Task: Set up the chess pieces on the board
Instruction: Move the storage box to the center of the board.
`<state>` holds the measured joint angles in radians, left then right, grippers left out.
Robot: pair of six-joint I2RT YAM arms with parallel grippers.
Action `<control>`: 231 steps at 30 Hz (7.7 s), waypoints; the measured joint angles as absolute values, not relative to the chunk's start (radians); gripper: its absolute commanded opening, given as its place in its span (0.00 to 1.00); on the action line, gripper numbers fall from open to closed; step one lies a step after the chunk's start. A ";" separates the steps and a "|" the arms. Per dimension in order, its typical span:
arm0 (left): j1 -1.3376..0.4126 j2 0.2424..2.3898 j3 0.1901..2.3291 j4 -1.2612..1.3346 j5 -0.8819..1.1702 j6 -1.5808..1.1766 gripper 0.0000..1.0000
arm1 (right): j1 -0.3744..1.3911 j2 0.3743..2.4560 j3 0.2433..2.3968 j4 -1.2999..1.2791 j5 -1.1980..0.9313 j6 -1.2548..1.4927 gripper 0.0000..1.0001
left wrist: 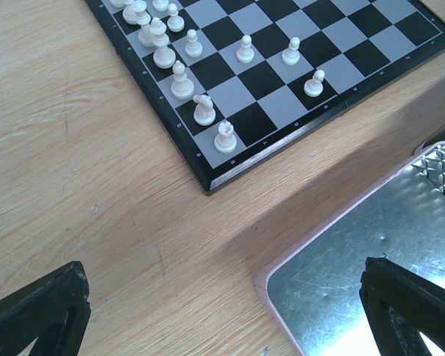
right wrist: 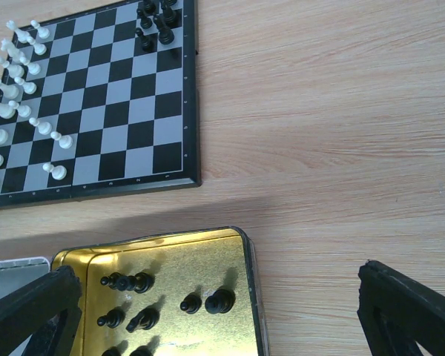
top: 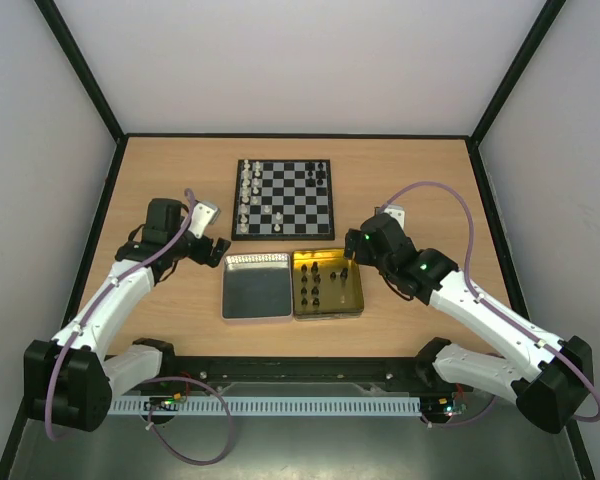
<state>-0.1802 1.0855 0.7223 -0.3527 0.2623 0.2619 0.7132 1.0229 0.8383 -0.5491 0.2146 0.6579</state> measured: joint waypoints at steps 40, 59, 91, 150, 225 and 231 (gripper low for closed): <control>-0.270 1.150 0.781 -0.452 0.265 0.326 0.86 | 0.713 1.087 0.904 -0.659 0.186 0.674 0.98; -0.337 1.477 0.968 -0.718 0.059 0.397 0.51 | 0.714 1.106 0.943 -0.744 0.163 0.677 0.98; -0.316 1.643 1.051 -0.899 0.212 0.382 0.14 | 0.714 1.079 0.906 -0.743 0.160 0.703 0.98; 0.328 2.344 2.055 -0.930 -0.171 0.608 0.17 | 0.714 1.109 0.889 -0.721 0.166 0.705 0.98; -0.111 1.292 1.024 -0.712 0.297 0.359 1.00 | 0.570 1.384 0.748 -0.563 0.025 0.716 0.57; -0.112 1.290 1.013 -0.698 0.289 0.364 1.00 | 0.542 1.391 0.748 -0.566 0.032 0.721 0.58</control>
<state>-0.1123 1.2896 1.0134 -0.6983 0.2886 0.3637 0.5419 1.3907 0.7479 -0.5655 0.0319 0.7208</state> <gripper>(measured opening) 0.996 0.575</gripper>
